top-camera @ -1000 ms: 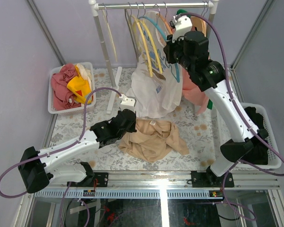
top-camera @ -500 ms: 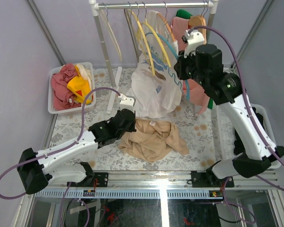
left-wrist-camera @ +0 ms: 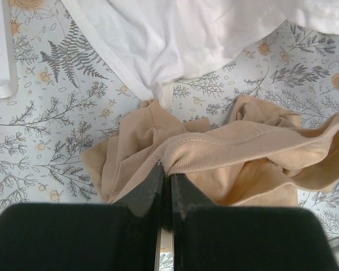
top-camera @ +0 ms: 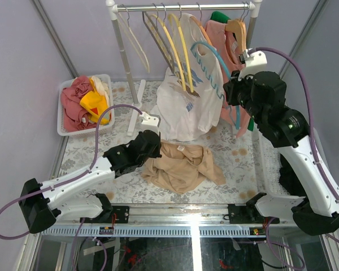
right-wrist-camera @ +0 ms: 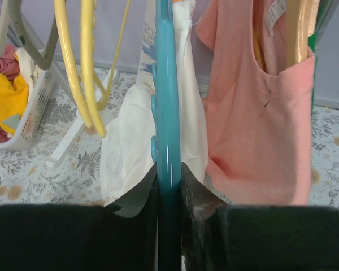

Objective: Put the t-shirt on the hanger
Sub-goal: Pick up the hanger from the clothesline, then place the T-shirt on the hanger.

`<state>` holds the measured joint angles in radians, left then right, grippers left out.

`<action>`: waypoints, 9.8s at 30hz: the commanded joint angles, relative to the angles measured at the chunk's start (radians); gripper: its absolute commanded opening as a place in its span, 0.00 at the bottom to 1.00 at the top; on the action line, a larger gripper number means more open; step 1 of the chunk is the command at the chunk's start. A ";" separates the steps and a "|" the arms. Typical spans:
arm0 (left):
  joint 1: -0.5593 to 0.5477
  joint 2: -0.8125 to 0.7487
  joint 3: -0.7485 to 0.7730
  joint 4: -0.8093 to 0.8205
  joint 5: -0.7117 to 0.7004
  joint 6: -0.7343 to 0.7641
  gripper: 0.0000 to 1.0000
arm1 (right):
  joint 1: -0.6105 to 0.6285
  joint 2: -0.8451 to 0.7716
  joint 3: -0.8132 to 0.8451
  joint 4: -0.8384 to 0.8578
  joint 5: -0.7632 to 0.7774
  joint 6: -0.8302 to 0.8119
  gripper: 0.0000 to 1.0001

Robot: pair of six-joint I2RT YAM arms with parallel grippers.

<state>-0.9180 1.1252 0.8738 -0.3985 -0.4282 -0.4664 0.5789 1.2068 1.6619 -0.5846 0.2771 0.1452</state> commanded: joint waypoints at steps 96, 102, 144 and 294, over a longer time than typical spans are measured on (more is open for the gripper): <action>0.064 0.162 0.272 -0.060 0.115 0.094 0.00 | -0.006 -0.366 -0.540 -0.160 -0.645 0.094 0.00; 0.064 0.314 0.517 -0.211 0.096 0.055 0.00 | -0.007 -0.239 -0.411 -0.204 -0.663 0.080 0.00; 0.063 0.005 0.184 -0.263 0.123 0.076 0.00 | -0.007 -0.472 -0.709 0.139 -0.620 0.065 0.00; -0.016 0.193 0.622 -0.165 0.480 0.326 0.16 | -0.006 -0.686 -0.834 0.231 -0.926 0.305 0.00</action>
<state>-0.9287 1.3304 1.5124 -0.6201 0.0135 -0.1223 0.5697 0.5301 0.8040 -0.4808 -0.6392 0.4305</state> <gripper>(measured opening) 0.153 0.186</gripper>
